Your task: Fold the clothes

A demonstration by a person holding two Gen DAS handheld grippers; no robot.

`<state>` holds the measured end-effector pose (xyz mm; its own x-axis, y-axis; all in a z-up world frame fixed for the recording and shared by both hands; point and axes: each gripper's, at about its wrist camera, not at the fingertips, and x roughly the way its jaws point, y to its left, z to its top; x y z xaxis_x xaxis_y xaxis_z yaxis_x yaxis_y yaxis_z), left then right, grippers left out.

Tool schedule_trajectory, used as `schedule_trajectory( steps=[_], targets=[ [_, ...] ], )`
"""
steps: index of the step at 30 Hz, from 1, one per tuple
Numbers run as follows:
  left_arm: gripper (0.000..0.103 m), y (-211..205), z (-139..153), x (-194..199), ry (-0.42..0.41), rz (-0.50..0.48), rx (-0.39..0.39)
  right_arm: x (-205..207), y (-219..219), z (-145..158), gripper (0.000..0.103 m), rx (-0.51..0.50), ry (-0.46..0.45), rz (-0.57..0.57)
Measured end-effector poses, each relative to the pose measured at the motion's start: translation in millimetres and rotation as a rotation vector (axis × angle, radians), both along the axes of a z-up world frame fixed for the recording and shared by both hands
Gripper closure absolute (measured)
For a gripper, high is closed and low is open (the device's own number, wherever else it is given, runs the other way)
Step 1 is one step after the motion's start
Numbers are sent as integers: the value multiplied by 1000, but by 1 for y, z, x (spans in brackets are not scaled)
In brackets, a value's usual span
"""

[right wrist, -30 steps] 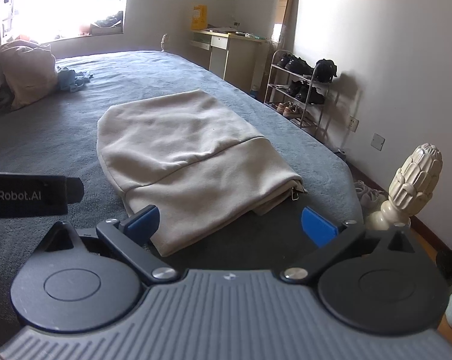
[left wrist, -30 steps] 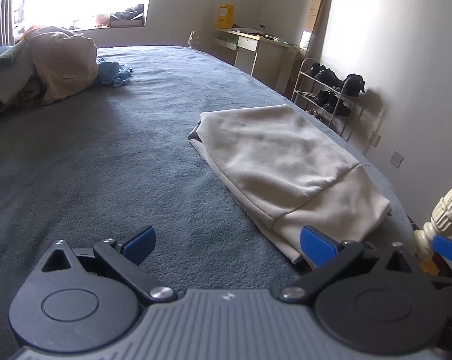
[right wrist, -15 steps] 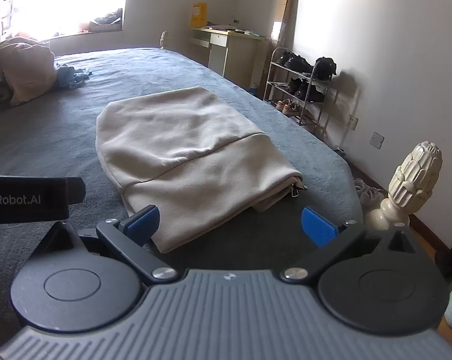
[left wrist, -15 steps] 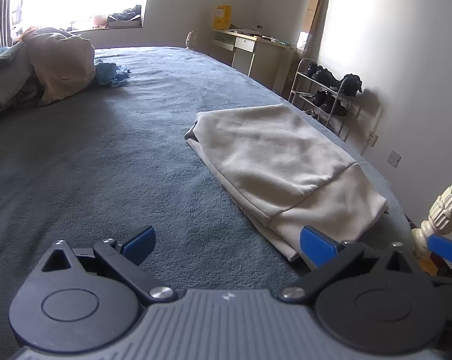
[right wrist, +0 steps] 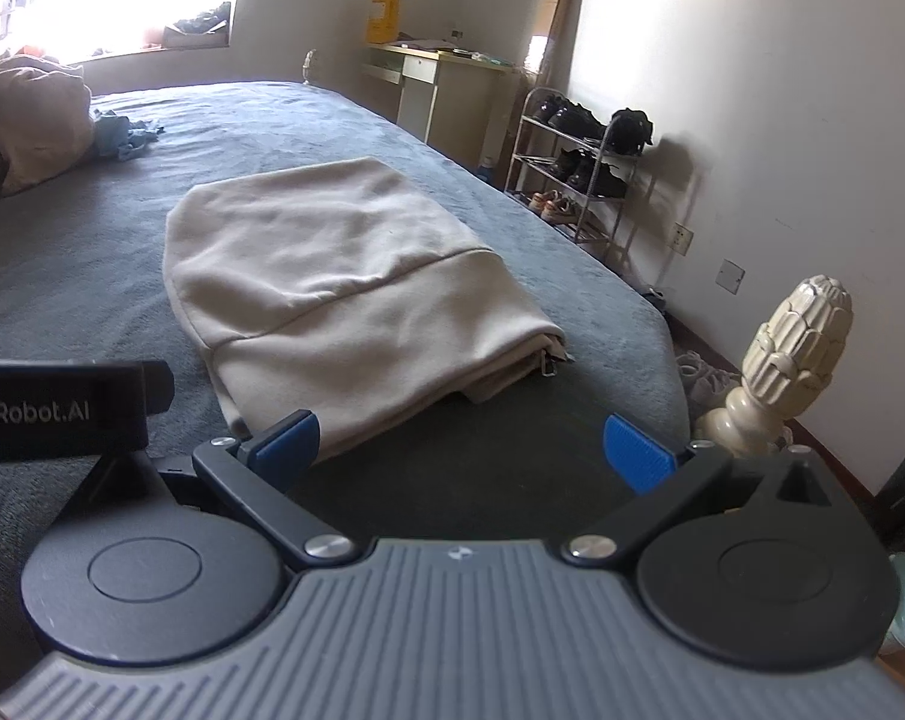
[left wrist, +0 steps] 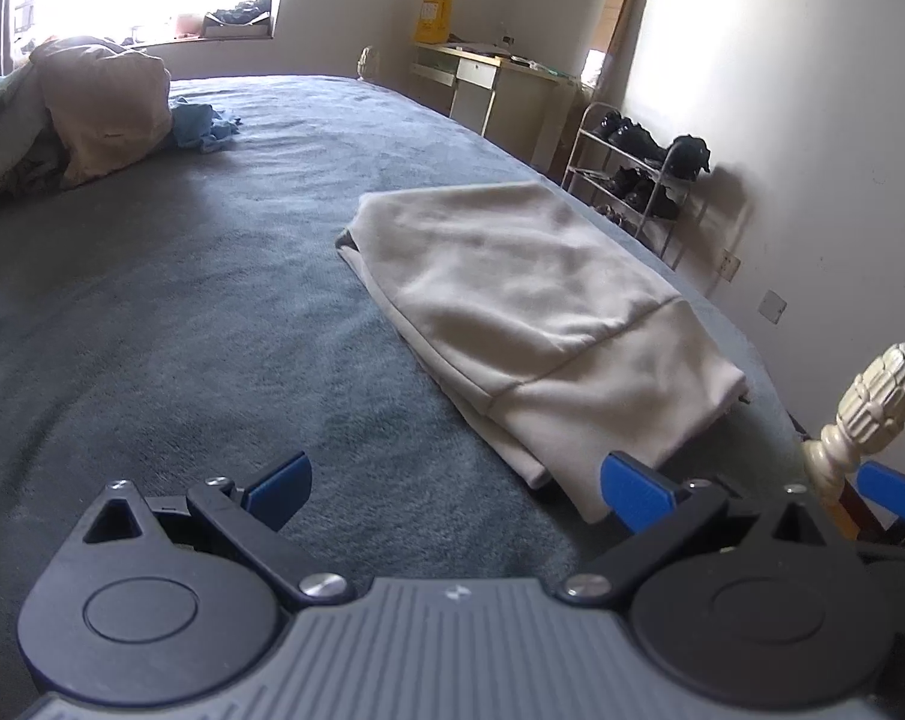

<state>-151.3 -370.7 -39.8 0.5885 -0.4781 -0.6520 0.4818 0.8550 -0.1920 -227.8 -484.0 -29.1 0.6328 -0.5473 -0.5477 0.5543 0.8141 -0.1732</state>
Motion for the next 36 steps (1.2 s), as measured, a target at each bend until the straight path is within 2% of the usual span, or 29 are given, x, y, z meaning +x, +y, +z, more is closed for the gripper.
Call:
schedule_trajectory(
  steps=[9,17,36],
  targets=[
    [0,-8,-4,-5,-5,11,19,-1,-13,-8,1,10,28,12],
    [0,-9,-9,-2,-3,47,50,-4,-24,-11,1,30,19,-27],
    [0,-3,-11,3,9,73,66,1,-19,-7,1,12,26,-14]
  ],
)
